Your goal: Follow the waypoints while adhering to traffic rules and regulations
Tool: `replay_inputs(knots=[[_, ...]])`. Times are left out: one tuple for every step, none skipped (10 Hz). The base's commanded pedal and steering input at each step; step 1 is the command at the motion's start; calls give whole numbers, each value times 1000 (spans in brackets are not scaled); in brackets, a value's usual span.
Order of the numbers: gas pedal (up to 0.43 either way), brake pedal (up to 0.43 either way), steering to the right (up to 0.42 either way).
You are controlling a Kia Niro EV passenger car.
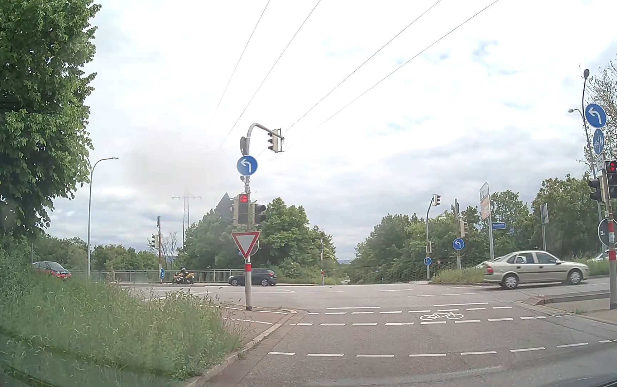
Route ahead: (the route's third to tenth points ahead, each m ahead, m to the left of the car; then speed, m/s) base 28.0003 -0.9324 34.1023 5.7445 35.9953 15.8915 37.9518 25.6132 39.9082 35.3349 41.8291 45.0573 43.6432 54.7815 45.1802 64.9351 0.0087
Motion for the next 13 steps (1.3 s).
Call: replay_inputs(knots=[[0, 244, -6], [0, 244, -5], [0, 238, -6], [0, 244, -5], [0, 238, -5], [0, 244, -5], [0, 244, -6], [0, 244, -6], [0, 244, -5], [0, 244, -5], [0, 244, -6], [0, 244, -6], [0, 244, -5]])
